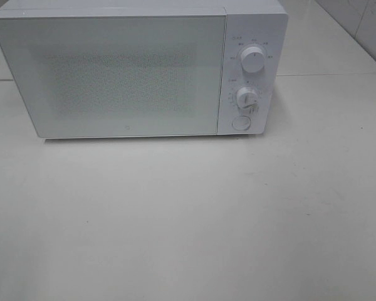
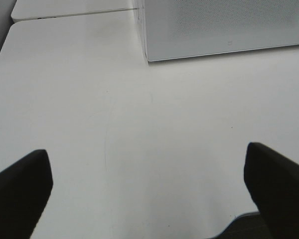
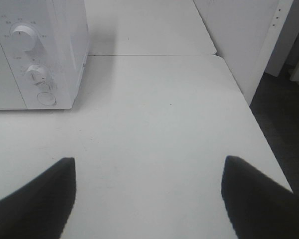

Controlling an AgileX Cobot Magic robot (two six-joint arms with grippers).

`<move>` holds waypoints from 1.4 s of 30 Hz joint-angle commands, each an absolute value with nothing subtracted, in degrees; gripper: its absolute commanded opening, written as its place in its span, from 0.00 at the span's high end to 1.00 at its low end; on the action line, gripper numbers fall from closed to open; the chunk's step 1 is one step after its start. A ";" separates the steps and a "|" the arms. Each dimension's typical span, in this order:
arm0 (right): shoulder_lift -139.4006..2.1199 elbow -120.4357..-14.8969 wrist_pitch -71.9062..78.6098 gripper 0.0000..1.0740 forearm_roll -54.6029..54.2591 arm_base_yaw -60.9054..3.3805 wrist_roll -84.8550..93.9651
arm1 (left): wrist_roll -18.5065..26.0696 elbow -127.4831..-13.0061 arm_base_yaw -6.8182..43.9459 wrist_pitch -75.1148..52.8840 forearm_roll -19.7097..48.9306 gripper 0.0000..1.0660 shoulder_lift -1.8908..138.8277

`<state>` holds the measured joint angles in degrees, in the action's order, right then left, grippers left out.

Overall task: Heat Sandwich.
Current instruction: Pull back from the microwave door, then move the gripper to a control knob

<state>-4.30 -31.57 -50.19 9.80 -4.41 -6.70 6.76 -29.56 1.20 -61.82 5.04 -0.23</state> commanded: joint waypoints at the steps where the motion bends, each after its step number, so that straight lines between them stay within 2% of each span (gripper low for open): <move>1: -7.22 -32.03 -46.01 0.27 9.85 -4.01 -6.30 | 6.53 -29.62 1.60 -61.48 5.44 0.06 -1.78; 42: -50.71 -31.68 -3.21 0.29 9.85 -4.01 -13.41 | 6.53 -29.62 1.60 -61.48 5.44 0.06 -1.78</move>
<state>-50.59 -31.57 -4.64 9.68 -4.41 -12.89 6.76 -29.56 1.20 -61.82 5.04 -0.23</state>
